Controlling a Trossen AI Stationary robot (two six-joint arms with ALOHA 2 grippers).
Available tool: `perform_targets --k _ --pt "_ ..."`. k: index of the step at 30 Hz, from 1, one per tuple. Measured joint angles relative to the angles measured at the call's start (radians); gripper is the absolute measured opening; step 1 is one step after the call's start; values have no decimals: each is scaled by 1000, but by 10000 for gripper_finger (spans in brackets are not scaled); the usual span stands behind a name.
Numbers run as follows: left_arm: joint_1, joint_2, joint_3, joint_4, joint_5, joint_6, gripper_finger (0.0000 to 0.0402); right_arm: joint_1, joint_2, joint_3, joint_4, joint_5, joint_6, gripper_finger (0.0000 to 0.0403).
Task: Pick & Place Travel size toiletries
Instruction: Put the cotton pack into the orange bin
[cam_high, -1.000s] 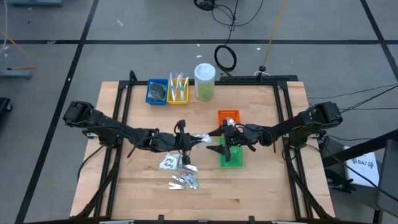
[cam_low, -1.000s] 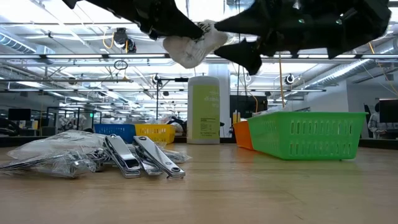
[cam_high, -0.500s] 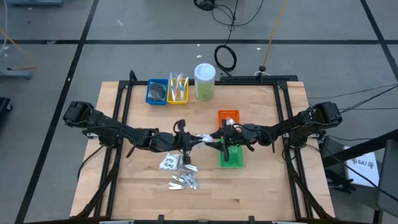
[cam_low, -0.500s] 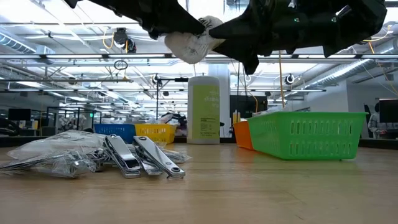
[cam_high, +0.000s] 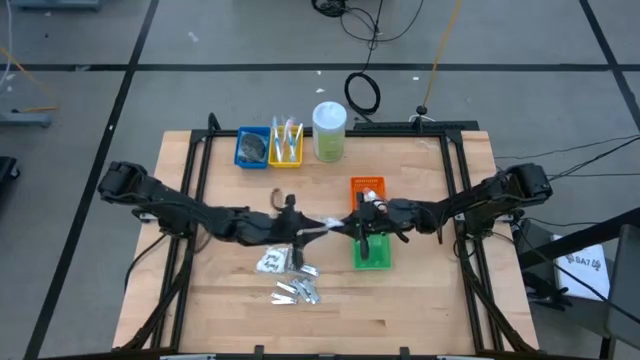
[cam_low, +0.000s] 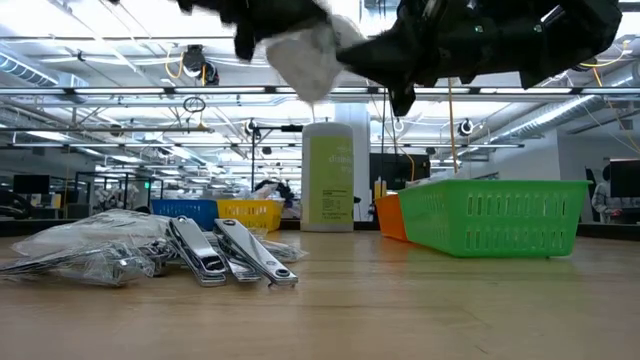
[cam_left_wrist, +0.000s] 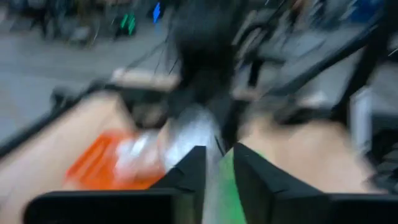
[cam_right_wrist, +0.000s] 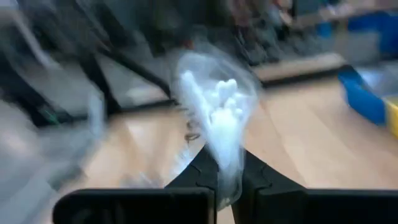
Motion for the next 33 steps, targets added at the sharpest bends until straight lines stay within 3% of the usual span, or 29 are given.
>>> perform_targets --k 7,13,16,22,27,33 --pt "-74 -121 16 -25 -7 117 196 -30 -91 0 -267 99 8 4" --pt "-150 -206 17 -228 -135 41 252 -30 -285 -2 -662 361 21 3" --pt "-176 -209 17 -371 -238 -61 262 -32 -364 -2 -863 446 114 3" --pt "-200 -195 16 -587 -341 -273 262 -70 -408 -4 -1077 443 270 3" --pt "-198 -181 16 -628 -360 -325 250 -121 -380 -37 -1077 385 304 3" --pt "-198 -178 16 -626 -358 -327 238 -168 -339 -96 -955 363 305 3"
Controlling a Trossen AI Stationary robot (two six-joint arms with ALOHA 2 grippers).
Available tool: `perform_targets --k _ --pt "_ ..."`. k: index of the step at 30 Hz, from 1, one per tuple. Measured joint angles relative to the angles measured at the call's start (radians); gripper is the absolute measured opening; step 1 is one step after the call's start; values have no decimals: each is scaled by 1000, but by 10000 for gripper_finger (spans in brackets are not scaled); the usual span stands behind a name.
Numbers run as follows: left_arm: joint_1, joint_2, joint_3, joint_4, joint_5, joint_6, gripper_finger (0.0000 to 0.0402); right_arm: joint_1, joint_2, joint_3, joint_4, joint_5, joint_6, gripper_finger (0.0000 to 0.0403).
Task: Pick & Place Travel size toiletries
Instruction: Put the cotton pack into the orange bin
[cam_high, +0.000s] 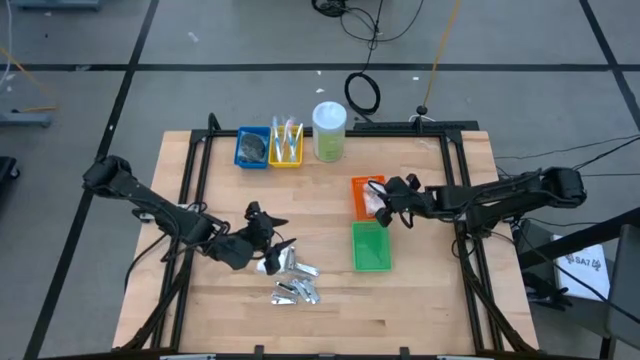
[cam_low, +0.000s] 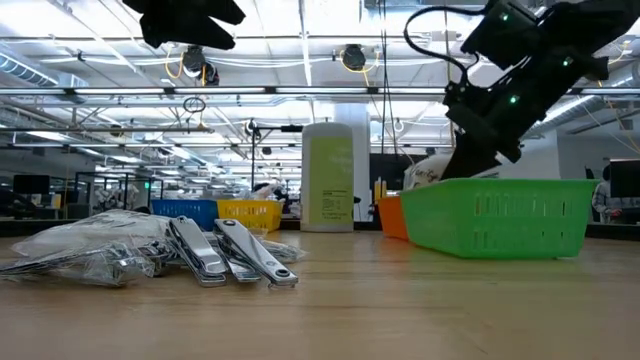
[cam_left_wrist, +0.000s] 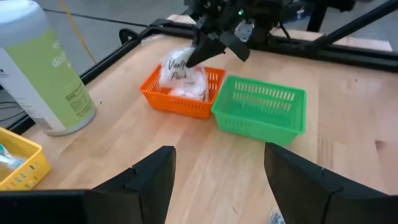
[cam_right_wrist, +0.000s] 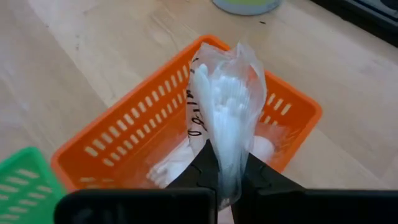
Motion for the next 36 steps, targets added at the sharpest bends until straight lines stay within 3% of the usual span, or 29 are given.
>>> perform_targets --k 9,17,24,31,36 --pt "1 0 0 -6 3 0 232 -6 9 -22 53 -1 -6 47" --pt "1 0 0 -12 5 2 232 -5 -4 -23 82 -2 -32 142" --pt "1 0 0 -29 16 -20 232 -5 -96 -23 137 -5 -36 214" --pt "1 0 0 -78 26 -71 232 -5 -214 -23 241 -12 -44 230" --pt "1 0 0 -200 175 -215 232 -5 -237 -23 309 -136 -58 227"
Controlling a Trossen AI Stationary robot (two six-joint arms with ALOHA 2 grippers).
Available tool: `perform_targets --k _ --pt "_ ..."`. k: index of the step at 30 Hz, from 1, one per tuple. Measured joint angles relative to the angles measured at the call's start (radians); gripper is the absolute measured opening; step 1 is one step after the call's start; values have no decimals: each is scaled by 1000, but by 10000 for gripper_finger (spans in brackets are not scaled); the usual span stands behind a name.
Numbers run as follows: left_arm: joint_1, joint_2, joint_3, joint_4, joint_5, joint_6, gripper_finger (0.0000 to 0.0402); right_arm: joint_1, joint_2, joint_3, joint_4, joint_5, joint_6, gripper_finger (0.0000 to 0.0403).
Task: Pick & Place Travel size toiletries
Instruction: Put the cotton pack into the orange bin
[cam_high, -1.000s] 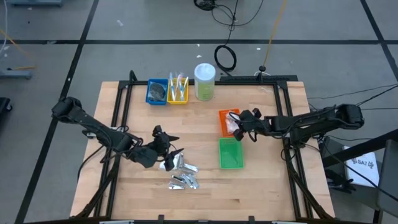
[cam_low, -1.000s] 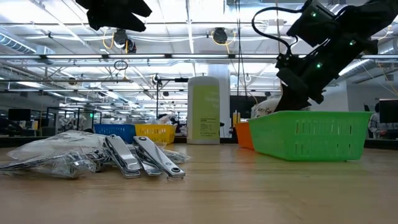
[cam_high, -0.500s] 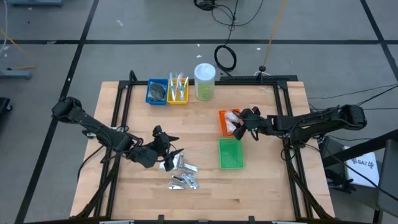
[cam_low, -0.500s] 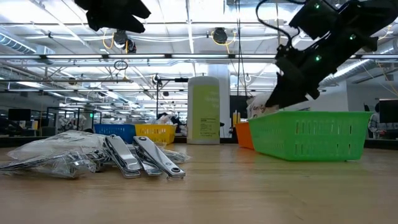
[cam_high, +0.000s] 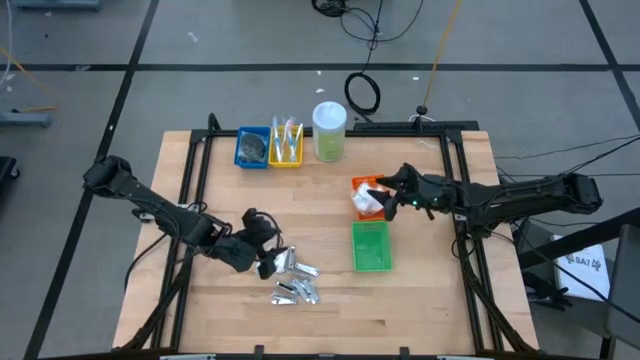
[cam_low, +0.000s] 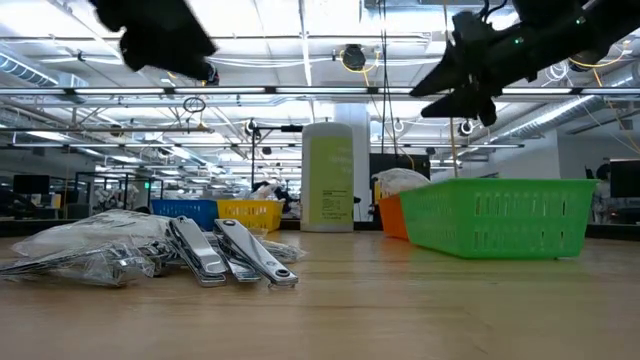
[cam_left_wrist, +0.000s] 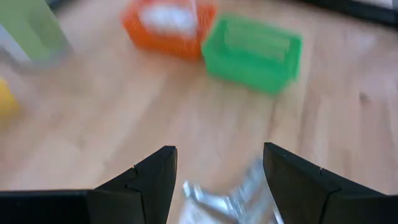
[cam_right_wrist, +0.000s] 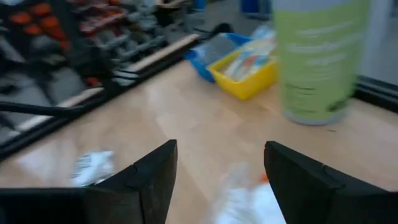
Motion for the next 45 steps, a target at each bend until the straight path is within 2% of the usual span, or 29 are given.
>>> perform_targets --k 3,9,20,26,29,31,38,41,45 --pt "-7 10 0 -71 94 -103 232 1 3 0 20 -55 1 227" --pt "-35 103 0 -169 143 -270 232 0 26 -16 42 -71 -3 228" --pt "-45 366 0 -173 219 -186 232 0 37 -146 274 -74 4 228" --pt "-40 401 2 -174 220 -150 229 0 37 -167 309 -100 5 228" --pt "-39 389 1 -178 230 -137 205 0 37 -167 308 -101 15 227" --pt "-39 374 0 -181 239 -136 173 0 37 -167 308 -100 15 227" --pt "-39 327 0 -196 254 -105 22 0 37 -167 308 -101 15 226" --pt "-39 293 -1 -211 241 -92 12 0 37 -167 317 -101 15 226" --pt "-39 222 -1 -219 135 -22 5 0 38 -167 363 -149 16 226"
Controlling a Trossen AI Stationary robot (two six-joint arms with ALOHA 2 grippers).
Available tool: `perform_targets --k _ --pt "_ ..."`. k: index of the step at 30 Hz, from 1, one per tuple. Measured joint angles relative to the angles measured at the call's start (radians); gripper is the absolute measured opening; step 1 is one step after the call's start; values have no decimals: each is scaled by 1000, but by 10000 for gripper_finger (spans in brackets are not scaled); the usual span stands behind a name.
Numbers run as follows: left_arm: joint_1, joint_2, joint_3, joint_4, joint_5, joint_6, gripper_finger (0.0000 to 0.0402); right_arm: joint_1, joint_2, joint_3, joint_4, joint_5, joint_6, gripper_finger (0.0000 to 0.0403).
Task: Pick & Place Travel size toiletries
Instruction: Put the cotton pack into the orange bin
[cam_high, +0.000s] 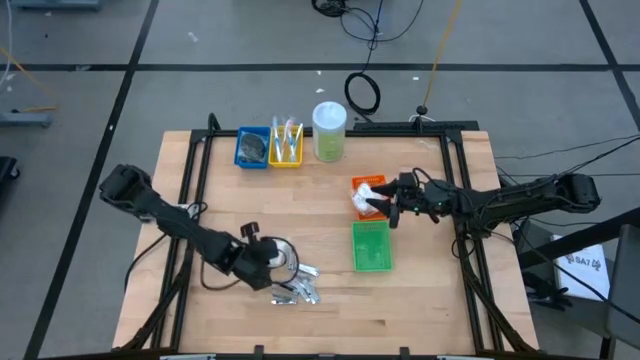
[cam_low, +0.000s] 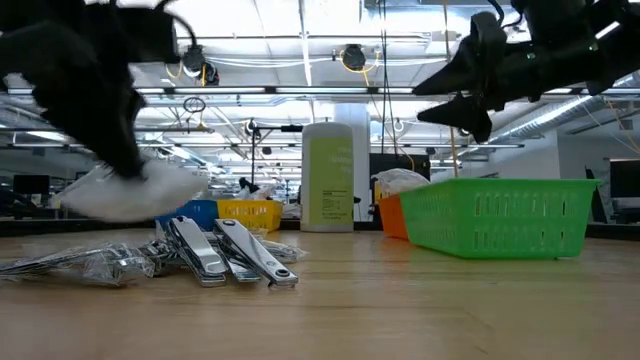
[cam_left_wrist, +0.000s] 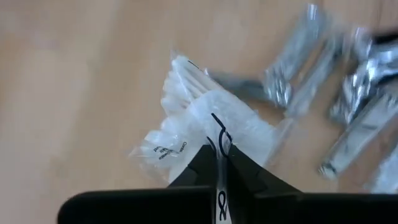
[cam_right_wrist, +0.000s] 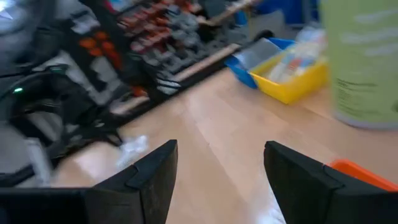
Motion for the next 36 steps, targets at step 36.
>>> perform_targets --k 36 --pt "225 -51 2 784 -186 901 4 137 587 385 370 -102 -131 288"
